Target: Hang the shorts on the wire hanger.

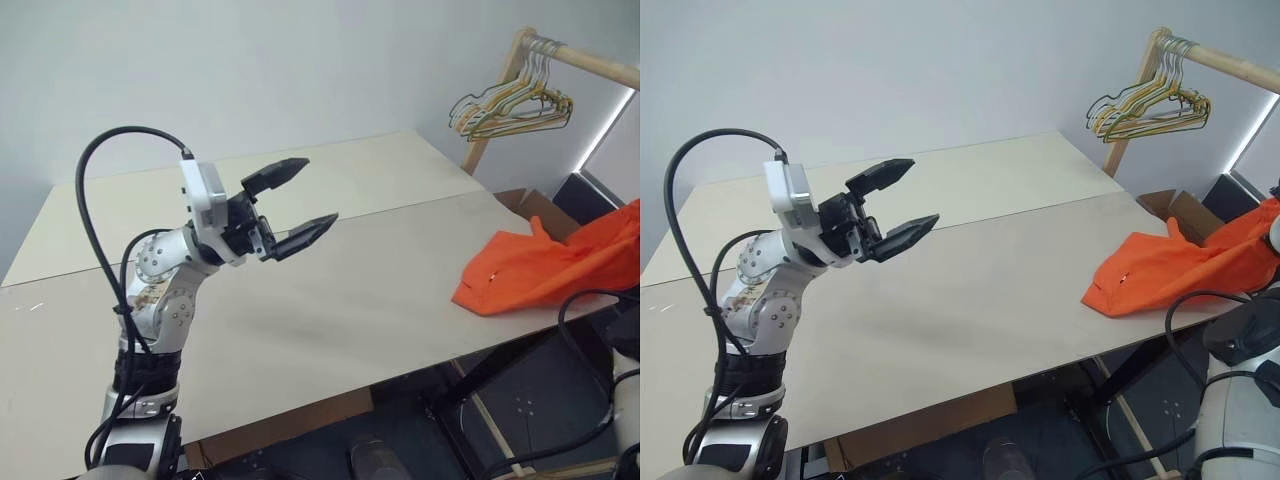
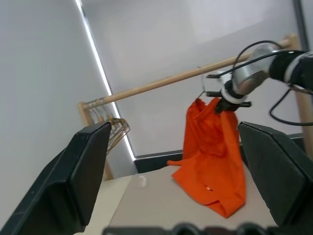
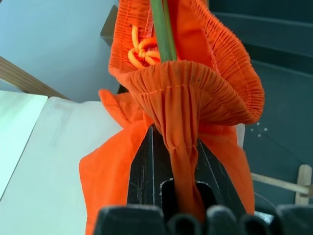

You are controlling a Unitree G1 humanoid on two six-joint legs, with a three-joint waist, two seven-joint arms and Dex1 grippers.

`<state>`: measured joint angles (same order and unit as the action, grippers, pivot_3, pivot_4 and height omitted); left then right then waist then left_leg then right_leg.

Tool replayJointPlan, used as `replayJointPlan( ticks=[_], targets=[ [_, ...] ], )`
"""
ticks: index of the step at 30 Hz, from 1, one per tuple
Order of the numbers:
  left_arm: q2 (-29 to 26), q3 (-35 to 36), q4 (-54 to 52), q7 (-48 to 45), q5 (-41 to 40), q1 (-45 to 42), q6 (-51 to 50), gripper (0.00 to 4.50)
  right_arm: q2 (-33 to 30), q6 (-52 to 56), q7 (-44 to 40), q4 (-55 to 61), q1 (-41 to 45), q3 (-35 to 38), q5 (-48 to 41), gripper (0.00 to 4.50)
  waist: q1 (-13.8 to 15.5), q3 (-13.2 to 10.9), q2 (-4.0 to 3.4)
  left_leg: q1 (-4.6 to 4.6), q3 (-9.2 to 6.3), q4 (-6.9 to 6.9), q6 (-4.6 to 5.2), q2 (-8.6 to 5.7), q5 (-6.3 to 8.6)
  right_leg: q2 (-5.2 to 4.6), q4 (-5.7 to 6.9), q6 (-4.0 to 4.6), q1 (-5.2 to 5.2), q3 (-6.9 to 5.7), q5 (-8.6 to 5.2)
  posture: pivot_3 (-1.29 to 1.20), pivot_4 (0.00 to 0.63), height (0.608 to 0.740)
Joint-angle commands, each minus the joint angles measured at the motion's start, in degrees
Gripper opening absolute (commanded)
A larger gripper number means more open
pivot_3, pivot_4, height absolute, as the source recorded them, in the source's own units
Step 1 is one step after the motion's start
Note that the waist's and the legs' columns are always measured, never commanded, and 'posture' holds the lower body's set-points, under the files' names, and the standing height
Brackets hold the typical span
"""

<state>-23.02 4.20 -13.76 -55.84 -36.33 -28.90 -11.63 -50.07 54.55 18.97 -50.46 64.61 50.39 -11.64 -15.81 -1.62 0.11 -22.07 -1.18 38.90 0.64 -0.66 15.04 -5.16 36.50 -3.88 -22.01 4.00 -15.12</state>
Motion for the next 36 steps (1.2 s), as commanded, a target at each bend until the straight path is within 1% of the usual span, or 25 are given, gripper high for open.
replayJointPlan(
  ticks=[1,4,7,9,12,14,15,16,18,20,22,23,26,27,32,35,36],
  targets=[
    [-0.89,0.80,-1.88,-0.60,-1.72,-0.45,-0.24,4.48,-1.91,-2.38,1.13,-1.02,2.05,-0.79,-1.89,0.00,0.30,0.00,0.00,0.02,0.00,0.00,0.00,-0.02,0.00,0.00,-0.08,-0.01,0.05,0.00,0.00,-0.23,0.000,0.740],
    [-0.99,0.83,-1.49,-0.60,-1.79,-0.65,-0.13,4.48,-1.79,-2.25,1.70,-1.26,2.16,-1.97,-2.56,0.00,0.73,0.00,0.00,0.17,-0.01,-0.01,0.07,-0.02,0.04,0.01,-0.31,-0.06,0.32,-0.03,0.03,-0.23,0.000,0.740],
    [-0.96,1.14,-1.55,-1.23,-2.84,-0.49,-0.08,4.48,-0.06,-0.55,3.73,0.88,2.01,-2.89,-2.71,0.00,0.89,-0.01,-0.01,0.40,-0.01,-0.01,0.22,-0.04,0.13,-0.01,-0.45,-0.10,0.62,-0.04,0.03,-0.22,0.000,0.740],
    [-0.99,1.10,-1.58,-1.38,-3.10,-0.35,0.00,4.48,1.45,-0.51,4.77,3.76,0.58,-4.77,-2.05,0.00,0.92,-0.01,-0.01,0.59,-0.01,-0.01,0.31,-0.03,0.19,-0.02,-0.53,-0.12,0.83,-0.04,0.02,-0.22,0.000,0.740],
    [-0.91,1.06,-1.72,-1.56,-3.31,-0.03,0.18,4.48,3.47,2.09,6.28,7.04,-0.27,-4.36,-3.02,0.00,0.92,-0.01,-0.01,0.66,0.00,-0.02,0.33,-0.04,0.20,-0.03,-0.51,-0.13,0.86,-0.01,0.02,-0.22,0.000,0.740],
    [-0.81,0.97,-1.73,-1.59,-3.22,0.06,0.32,4.48,4.63,2.90,6.92,10.54,-1.55,-6.57,-1.82,0.00,1.01,-0.01,-0.01,0.65,-0.01,-0.04,0.34,-0.04,0.20,-0.03,-0.51,-0.13,0.86,-0.02,0.02,-0.22,0.000,0.740],
    [-0.80,0.94,-1.75,-1.58,-3.07,0.12,0.45,4.50,5.17,3.10,7.44,12.42,-2.04,-7.34,-1.35,0.57,1.05,-0.01,-0.01,0.65,-0.02,-0.04,0.34,-0.04,0.20,-0.04,-0.52,-0.13,0.85,-0.02,0.02,-0.22,0.000,0.740],
    [-0.78,0.94,-1.78,-1.53,-3.02,0.16,0.47,4.50,5.65,3.36,7.69,14.03,-2.34,-7.95,-1.13,0.77,1.10,0.00,-0.02,0.63,-0.02,-0.03,0.34,-0.03,0.21,-0.04,-0.52,-0.14,0.85,-0.03,0.02,-0.22,0.000,0.740],
    [-0.70,1.10,-1.92,-1.36,-3.05,0.32,0.59,4.50,6.62,3.82,8.72,17.60,-2.99,-9.41,-0.24,1.47,1.17,0.00,-0.03,0.65,-0.01,-0.03,0.34,-0.08,0.20,-0.11,-0.51,-0.17,0.85,0.00,0.03,-0.21,0.000,0.740],
    [-0.64,1.28,-2.01,-1.21,-3.19,0.40,0.62,4.50,6.92,3.08,9.55,21.86,-4.87,-14.03,3.09,2.19,1.28,0.00,-0.03,0.65,-0.02,-0.02,0.34,-0.08,0.20,-0.11,-0.50,-0.18,0.85,-0.01,0.04,-0.21,0.000,0.740],
    [-0.74,1.35,-2.06,-1.16,-3.10,0.59,0.67,4.50,6.37,1.87,9.87,27.45,-7.86,-21.38,8.12,2.88,1.47,0.00,-0.04,0.65,-0.02,-0.03,0.35,-0.08,0.21,-0.12,-0.50,-0.18,0.85,0.00,0.04,-0.21,0.000,0.740],
    [-0.83,1.31,-2.04,-1.18,-2.91,0.71,0.76,4.50,6.59,1.88,10.18,30.08,-8.76,-23.44,9.61,3.25,1.60,0.00,-0.04,0.64,-0.02,-0.02,0.35,-0.08,0.21,-0.12,-0.50,-0.18,0.84,0.00,0.04,-0.21,0.000,0.740],
    [-0.75,1.15,-2.14,-1.19,-2.77,0.97,1.01,4.50,8.19,2.38,10.45,36.36,-10.57,-26.43,12.29,4.28,1.83,0.01,-0.05,0.67,0.00,-0.02,0.35,-0.10,0.21,-0.14,-0.48,-0.20,0.83,0.05,0.04,-0.21,0.000,0.740],
    [-0.65,1.12,-2.15,-1.18,-2.86,0.97,1.04,4.50,8.50,1.62,10.73,38.08,-11.38,-27.74,13.72,4.47,1.89,0.01,-0.05,0.69,0.00,-0.02,0.35,-0.09,0.21,-0.12,-0.47,-0.20,0.83,0.05,0.04,-0.21,0.000,0.740],
    [-0.51,1.35,-2.29,-1.76,-3.81,0.59,1.06,4.50,8.95,-4.43,11.41,45.22,-14.76,-34.36,20.90,4.47,2.36,0.01,-0.05,0.69,-0.01,-0.02,0.35,-0.11,0.21,-0.14,-0.48,-0.21,0.82,0.05,0.04,-0.21,0.000,0.740],
    [-0.74,1.58,-2.00,-1.82,-3.73,0.26,1.12,4.50,9.71,-7.74,9.11,48.07,-16.76,-38.80,23.64,4.47,2.45,0.01,-0.05,0.69,-0.01,-0.02,0.35,-0.16,0.21,-0.17,-0.48,-0.23,0.82,0.05,0.04,-0.20,0.000,0.740],
    [-0.96,1.83,-1.96,-1.62,-3.46,0.39,1.23,4.50,10.34,-9.69,6.94,48.99,-17.84,-39.64,23.05,4.47,2.50,0.02,-0.05,0.70,-0.01,-0.02,0.35,-0.16,0.21,-0.17,-0.48,-0.24,0.83,0.05,0.04,-0.19,0.000,0.740]
  ],
)
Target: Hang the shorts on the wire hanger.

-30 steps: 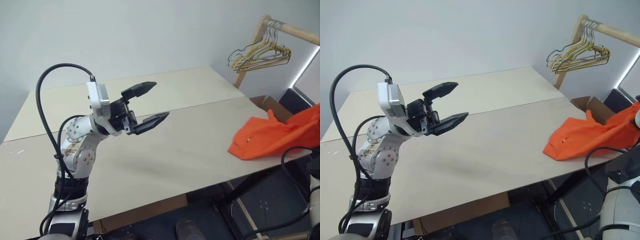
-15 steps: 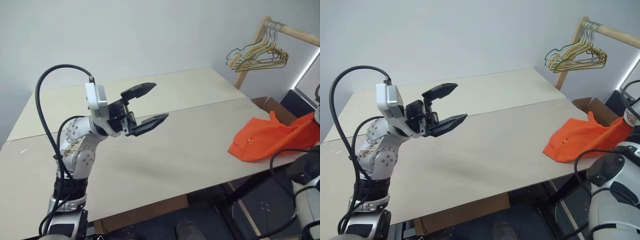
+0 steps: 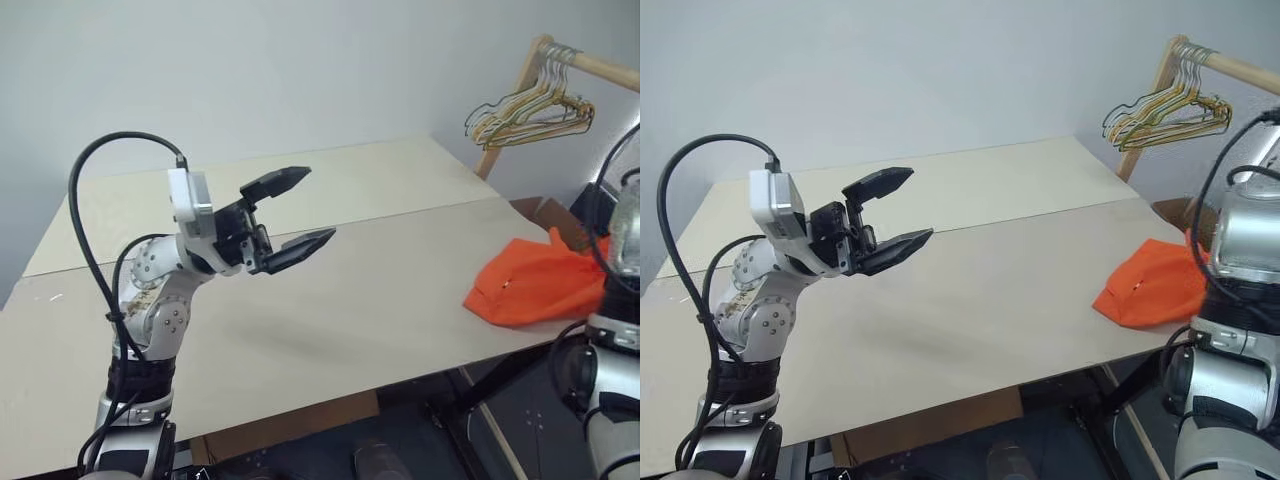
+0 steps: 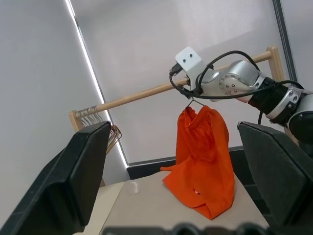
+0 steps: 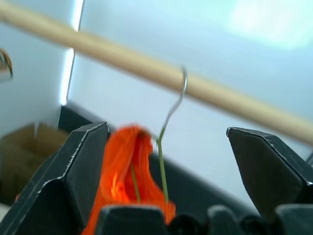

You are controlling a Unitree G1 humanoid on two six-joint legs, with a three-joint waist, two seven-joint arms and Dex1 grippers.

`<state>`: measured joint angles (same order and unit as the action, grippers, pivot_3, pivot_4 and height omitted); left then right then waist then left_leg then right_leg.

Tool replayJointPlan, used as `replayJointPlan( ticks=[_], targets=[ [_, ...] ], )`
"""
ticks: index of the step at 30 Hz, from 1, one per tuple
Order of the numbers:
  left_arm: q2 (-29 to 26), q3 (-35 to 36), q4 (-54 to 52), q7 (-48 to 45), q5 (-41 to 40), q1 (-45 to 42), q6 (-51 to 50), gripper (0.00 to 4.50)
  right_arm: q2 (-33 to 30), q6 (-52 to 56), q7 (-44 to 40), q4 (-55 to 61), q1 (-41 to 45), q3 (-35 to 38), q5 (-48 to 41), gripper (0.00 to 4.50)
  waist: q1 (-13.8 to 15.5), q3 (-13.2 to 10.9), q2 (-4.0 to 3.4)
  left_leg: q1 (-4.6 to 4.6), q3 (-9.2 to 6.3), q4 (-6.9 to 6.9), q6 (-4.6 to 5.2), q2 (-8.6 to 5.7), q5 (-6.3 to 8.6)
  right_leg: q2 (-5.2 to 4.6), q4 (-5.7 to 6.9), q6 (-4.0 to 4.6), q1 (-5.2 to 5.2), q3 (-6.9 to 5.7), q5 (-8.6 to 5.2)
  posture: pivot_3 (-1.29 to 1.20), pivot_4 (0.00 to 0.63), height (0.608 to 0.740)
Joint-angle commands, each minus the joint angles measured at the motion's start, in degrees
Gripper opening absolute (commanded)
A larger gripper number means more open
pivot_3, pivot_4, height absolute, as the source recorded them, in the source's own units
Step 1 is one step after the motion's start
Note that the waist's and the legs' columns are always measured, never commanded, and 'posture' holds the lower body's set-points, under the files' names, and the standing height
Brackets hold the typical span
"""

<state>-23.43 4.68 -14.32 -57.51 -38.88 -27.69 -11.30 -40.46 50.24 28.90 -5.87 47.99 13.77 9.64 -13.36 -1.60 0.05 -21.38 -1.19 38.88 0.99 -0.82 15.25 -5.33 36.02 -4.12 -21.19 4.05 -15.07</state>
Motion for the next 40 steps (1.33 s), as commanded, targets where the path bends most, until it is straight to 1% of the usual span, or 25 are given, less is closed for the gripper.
replayJointPlan(
  ticks=[1,2,4,8,10,12,14,16,18,20,24,26,29,32,40],
  targets=[
    [-0.73,1.55,-1.38,0.20,-0.72,-0.74,0.95,4.50,1.24,-6.76,-4.61,4.99,-1.91,-3.36,1.38,4.47,0.07,0.01,0.01,0.01,-0.02,0.00,0.00,0.00,0.00,0.01,0.00,0.00,0.00,-0.01,0.00,-0.19,0.000,0.740],
    [-0.95,1.85,-1.38,0.36,-0.61,-0.50,0.96,4.50,2.01,-7.96,-6.71,5.67,-2.45,-3.30,0.21,4.47,0.06,0.01,0.02,0.01,-0.02,0.01,0.00,0.00,0.00,0.01,0.01,0.00,0.01,-0.01,0.00,-0.19,0.000,0.740],
    [-1.84,2.55,-1.35,0.50,-0.15,0.56,0.92,4.50,3.48,-10.51,-7.84,6.09,-3.17,-4.62,1.01,4.47,0.08,0.01,0.02,0.01,-0.02,0.01,0.00,-0.01,0.00,0.01,0.01,-0.01,0.01,-0.01,0.00,-0.17,0.000,0.740],
    [-5.97,3.75,-2.73,4.27,2.07,2.95,-2.65,4.50,5.09,-13.85,-17.54,7.04,-4.71,-8.52,-0.90,4.47,0.24,0.00,0.01,0.03,-0.05,-0.02,0.00,0.00,0.00,0.01,0.03,0.00,-0.02,-0.01,0.00,-0.11,0.000,0.740],
    [-8.09,4.14,-3.88,5.94,1.88,4.17,-5.24,4.50,5.61,-15.90,-20.77,7.39,-5.63,-9.59,-1.06,4.47,0.74,0.00,0.02,0.04,-0.07,-0.02,0.01,0.00,0.00,0.02,0.04,0.00,-0.02,-0.02,0.00,-0.08,0.000,0.740],
    [-9.88,5.27,-5.93,7.84,1.79,6.63,-7.03,4.50,5.51,-17.54,-27.75,7.28,-6.67,-11.48,-3.03,4.47,1.55,0.00,0.02,0.06,-0.08,-0.02,0.01,-0.01,0.01,0.02,0.04,0.00,-0.02,-0.01,0.00,-0.05,0.000,0.740],
    [-11.16,6.61,-7.76,9.05,0.60,9.05,-8.91,4.50,4.81,-19.35,-34.57,7.53,-7.87,-14.10,-4.28,4.47,2.75,-0.01,0.04,0.06,-0.08,-0.02,0.01,-0.02,0.01,0.01,0.05,0.00,-0.02,-0.03,0.00,-0.02,0.000,0.740],
    [-11.74,7.38,-9.14,9.29,0.90,11.75,-8.66,4.50,4.49,-20.63,-41.39,8.46,-9.24,-15.33,-6.67,4.47,4.02,-0.03,0.06,0.07,-0.08,-0.02,0.01,-0.01,0.01,0.02,0.06,0.00,-0.03,-0.03,0.00,0.00,0.000,0.740],
    [-12.00,7.71,-9.99,9.65,1.34,13.61,-8.52,4.50,4.28,-21.30,-45.94,9.30,-10.30,-15.81,-8.12,4.47,5.49,-0.04,0.08,0.09,-0.09,-0.02,0.01,-0.01,0.01,0.01,0.08,0.00,-0.03,-0.05,0.00,0.01,0.000,0.740],
    [-12.33,8.11,-10.70,10.50,2.07,16.41,-8.85,4.50,3.05,-23.34,-51.57,9.94,-12.51,-18.12,-8.43,4.47,7.26,-0.04,0.08,0.09,-0.09,-0.01,0.00,-0.04,0.01,-0.02,0.16,0.00,-0.07,-0.06,0.00,0.04,0.000,0.740],
    [-12.22,8.53,-11.80,11.95,2.74,20.67,-8.82,4.50,0.78,-26.94,-59.07,9.81,-15.68,-21.79,-7.59,4.47,10.67,-0.10,0.17,0.17,-0.08,0.00,-0.01,-0.03,0.00,0.01,0.23,0.03,-0.07,-0.11,0.01,0.07,0.000,0.740],
    [-12.22,8.64,-12.18,12.26,2.70,22.85,-9.04,4.50,-0.43,-28.71,-62.48,10.11,-17.18,-23.70,-6.95,4.47,11.83,-0.11,0.20,0.20,-0.06,0.04,-0.03,-0.04,-0.01,0.02,0.27,0.07,-0.07,-0.10,0.03,0.08,0.000,0.740],
    [-12.01,8.41,-12.35,13.09,3.57,25.26,-8.60,4.50,-1.51,-30.31,-63.97,9.88,-18.03,-26.38,-3.69,4.47,13.24,-0.12,0.21,0.23,-0.06,0.07,-0.04,-0.05,-0.03,0.04,0.31,0.10,-0.07,-0.10,0.05,0.09,0.000,0.740],
    [-11.64,7.97,-12.40,13.89,4.88,26.42,-7.60,4.50,-0.99,-30.45,-65.44,9.49,-17.81,-26.53,-3.47,4.47,14.13,-0.14,0.25,0.24,-0.06,0.08,-0.05,-0.05,-0.06,0.07,0.34,0.13,-0.08,-0.10,0.07,0.11,0.000,0.740],
    [-11.26,6.82,-11.26,14.14,7.01,25.65,-7.59,4.50,-0.37,-31.28,-66.70,8.01,-17.47,-26.18,-1.56,4.47,15.06,-0.15,0.29,0.23,-0.07,0.06,-0.05,-0.07,-0.08,0.07,0.30,0.15,-0.08,-0.13,0.08,0.10,0.000,0.740]
  ],
)
